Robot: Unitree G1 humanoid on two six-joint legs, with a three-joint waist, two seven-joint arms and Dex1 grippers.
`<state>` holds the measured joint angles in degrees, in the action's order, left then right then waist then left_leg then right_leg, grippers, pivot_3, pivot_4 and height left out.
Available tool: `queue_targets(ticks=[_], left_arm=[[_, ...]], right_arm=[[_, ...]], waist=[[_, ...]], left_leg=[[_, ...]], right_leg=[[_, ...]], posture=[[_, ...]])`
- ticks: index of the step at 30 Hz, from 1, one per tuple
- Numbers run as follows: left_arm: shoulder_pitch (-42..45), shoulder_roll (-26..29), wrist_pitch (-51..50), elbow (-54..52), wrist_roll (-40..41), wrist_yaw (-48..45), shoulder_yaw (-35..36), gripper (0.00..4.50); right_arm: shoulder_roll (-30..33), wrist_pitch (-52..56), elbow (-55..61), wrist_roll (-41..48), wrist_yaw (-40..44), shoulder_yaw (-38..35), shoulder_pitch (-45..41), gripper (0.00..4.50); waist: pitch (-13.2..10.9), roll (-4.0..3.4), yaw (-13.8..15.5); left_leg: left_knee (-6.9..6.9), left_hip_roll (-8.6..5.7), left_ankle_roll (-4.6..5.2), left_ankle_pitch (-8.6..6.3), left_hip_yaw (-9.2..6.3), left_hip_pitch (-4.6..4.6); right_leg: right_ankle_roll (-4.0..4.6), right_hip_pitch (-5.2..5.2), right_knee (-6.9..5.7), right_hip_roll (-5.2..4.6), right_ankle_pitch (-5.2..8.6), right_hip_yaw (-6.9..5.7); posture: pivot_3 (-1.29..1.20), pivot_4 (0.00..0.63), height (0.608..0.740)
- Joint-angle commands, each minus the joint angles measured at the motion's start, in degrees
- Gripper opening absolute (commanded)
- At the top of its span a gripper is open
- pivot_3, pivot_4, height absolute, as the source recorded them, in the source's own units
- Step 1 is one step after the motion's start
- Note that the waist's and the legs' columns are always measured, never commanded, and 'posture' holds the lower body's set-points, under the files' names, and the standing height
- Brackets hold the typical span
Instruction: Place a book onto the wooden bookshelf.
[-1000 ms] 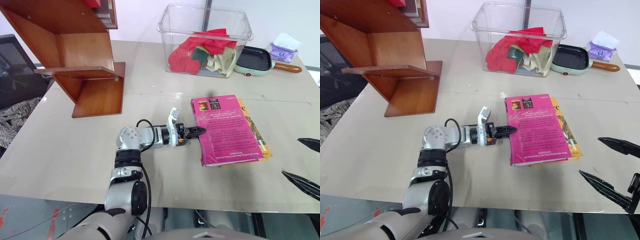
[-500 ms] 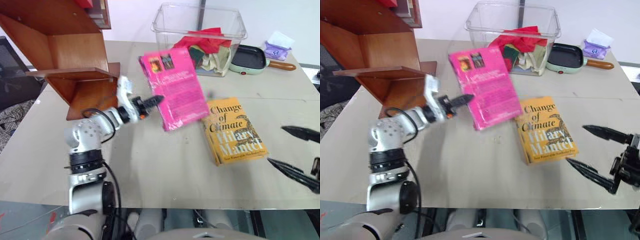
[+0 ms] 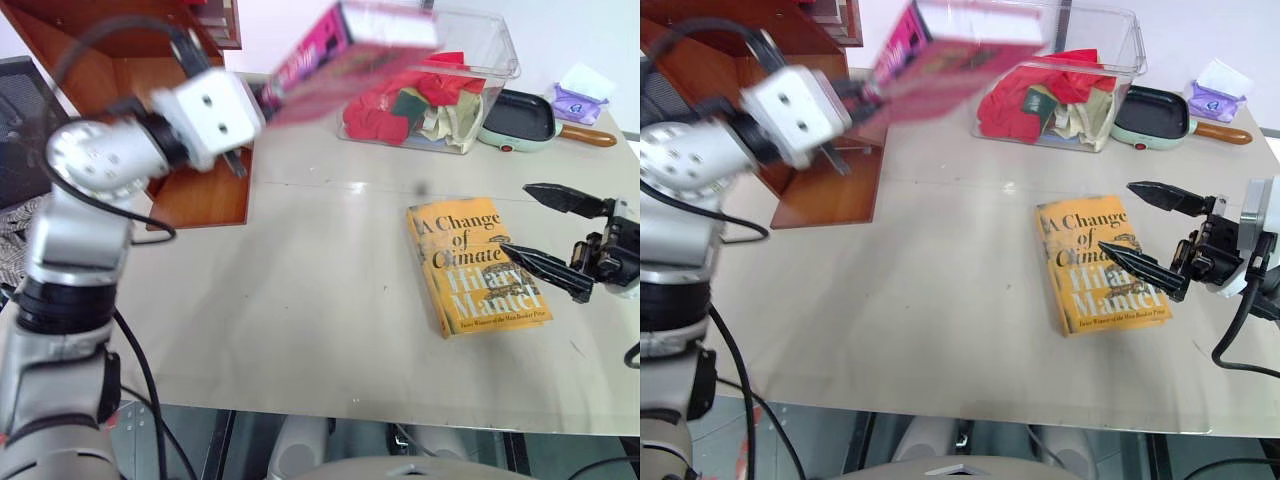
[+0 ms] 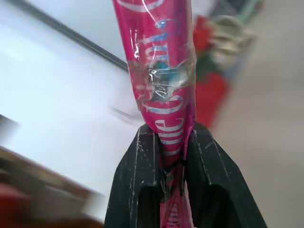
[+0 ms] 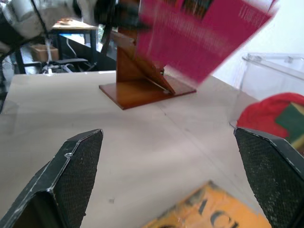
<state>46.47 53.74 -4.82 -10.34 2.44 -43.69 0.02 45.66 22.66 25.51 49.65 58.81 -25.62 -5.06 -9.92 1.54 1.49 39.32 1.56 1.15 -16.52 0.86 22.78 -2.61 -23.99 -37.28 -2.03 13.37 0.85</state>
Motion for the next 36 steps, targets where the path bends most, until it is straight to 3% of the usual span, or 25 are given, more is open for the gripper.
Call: queue_targets(ticks=[1, 6, 9, 12, 15, 18, 22, 28, 32, 33, 36], left_arm=[[4.8, 2.0, -1.4, -2.3, 1.7, -2.0, 3.4, 0.18], [7.3, 10.7, -8.9, -3.7, 0.0, -8.6, 3.6, 0.18], [5.1, 24.1, -12.3, -1.4, -2.8, -18.0, 3.9, 0.18], [0.3, 33.1, -9.0, 3.7, -6.9, -21.2, 4.2, 0.18], [-3.7, 36.6, -11.0, 4.5, -8.9, -21.9, 3.9, 0.18], [-8.6, 37.9, -9.3, 5.8, -12.8, -20.3, 3.3, 0.18], [-14.5, 33.9, -6.2, 7.8, -14.0, -16.1, 2.5, 0.18], [-5.5, 25.0, -3.4, 16.4, -21.9, -10.9, -4.5, 0.18], [-5.2, 22.8, -4.5, 17.3, -20.0, -13.5, -3.6, 0.18], [-5.5, 22.6, -5.3, 16.3, -18.7, -14.1, -2.2, 1.21], [-7.2, 23.1, -8.1, 11.3, -12.8, -17.1, 3.6, 2.54]], right_arm=[[-0.1, 0.0, -0.3, 0.4, -0.9, 0.7, -2.2, 4.50], [-0.9, -1.0, -2.6, -0.7, -0.2, 2.6, -4.8, 4.50], [-1.6, -2.0, -5.0, -1.3, 1.2, 4.7, -7.9, 4.50], [-2.5, -3.0, -6.6, -2.3, 2.4, 6.5, -10.2, 4.50], [-3.2, -3.9, -7.9, -3.2, 3.0, 7.1, -11.5, 4.50], [-3.4, -4.4, -8.8, -3.2, 3.7, 6.8, -12.1, 4.50], [-3.7, -5.8, -9.6, -4.1, 4.5, 6.7, -12.1, 4.50], [-4.1, -5.6, -7.5, -3.2, 3.3, 5.7, -10.7, 4.50], [-4.7, -5.6, -6.1, -2.7, 2.1, 5.1, -10.0, 4.50], [-4.8, -5.5, -5.6, -2.7, 1.7, 5.1, -9.7, 4.50], [-4.5, -4.9, -4.2, -2.1, 0.8, 4.4, -8.9, 4.50]], waist=[[0.0, -0.04, -0.3], [-0.1, -0.03, -1.2], [-0.2, -0.04, -2.3], [-0.2, -0.06, -2.7], [-0.2, -0.08, -2.1], [-0.2, -0.09, -1.2], [-0.2, -0.14, -2.0], [-0.1, -0.41, -1.9], [0.1, -0.61, -1.4], [0.1, -0.61, -1.4], [0.0, -0.53, -1.7]], left_leg=[[-0.01, 0.00, 0.02, -0.01, 0.03, 0.02], [-0.07, 0.03, 0.06, -0.04, 0.07, -0.01], [-0.09, 0.10, 0.06, -0.03, 0.12, 0.02], [-0.11, 0.14, 0.07, -0.04, 0.19, -0.06], [-0.12, 0.18, 0.07, -0.04, 0.21, -0.11], [-0.04, 0.23, 0.06, -0.04, 0.22, -0.03], [-0.01, 0.25, 0.07, -0.04, 0.43, -0.12], [-0.07, 0.28, 0.06, -0.04, 0.39, -0.32], [-0.06, 0.29, -0.01, 0.03, 0.37, -0.57], [-0.06, 0.30, -0.01, 0.04, 0.39, -0.83], [-0.04, 0.53, -0.02, 0.04, 0.44, -1.01]], right_leg=[[-0.01, 0.00, 0.07, 0.00, -0.01, 0.02], [-0.05, -0.08, 0.00, 0.03, 0.01, 0.03], [-0.06, -0.25, -0.21, 0.11, 0.04, 0.09], [-0.05, -0.30, -0.34, 0.17, 0.05, 0.15], [-0.03, -0.31, -0.43, 0.19, 0.06, 0.14], [-0.04, -0.30, -0.41, 0.11, 0.06, 0.10], [-0.06, -0.29, -0.44, 0.07, 0.05, 0.28], [-0.02, -0.28, -0.67, 0.32, 0.05, 0.28], [0.01, -0.09, -0.74, 0.35, 0.03, 0.30], [0.00, 0.18, -0.74, 0.36, 0.04, 0.33], [-0.15, 0.38, -0.71, 0.38, 0.13, 0.35]], posture=[[0.00, 0.150, 0.714], [0.00, 0.150, 0.714], [0.00, 0.150, 0.714], [0.00, 0.150, 0.714], [0.00, 0.150, 0.714], [0.00, 0.150, 0.714], [0.00, 0.150, 0.714], [0.00, 0.150, 0.714], [0.00, 0.150, 0.714], [0.00, 0.150, 0.714], [0.00, 0.150, 0.714]])
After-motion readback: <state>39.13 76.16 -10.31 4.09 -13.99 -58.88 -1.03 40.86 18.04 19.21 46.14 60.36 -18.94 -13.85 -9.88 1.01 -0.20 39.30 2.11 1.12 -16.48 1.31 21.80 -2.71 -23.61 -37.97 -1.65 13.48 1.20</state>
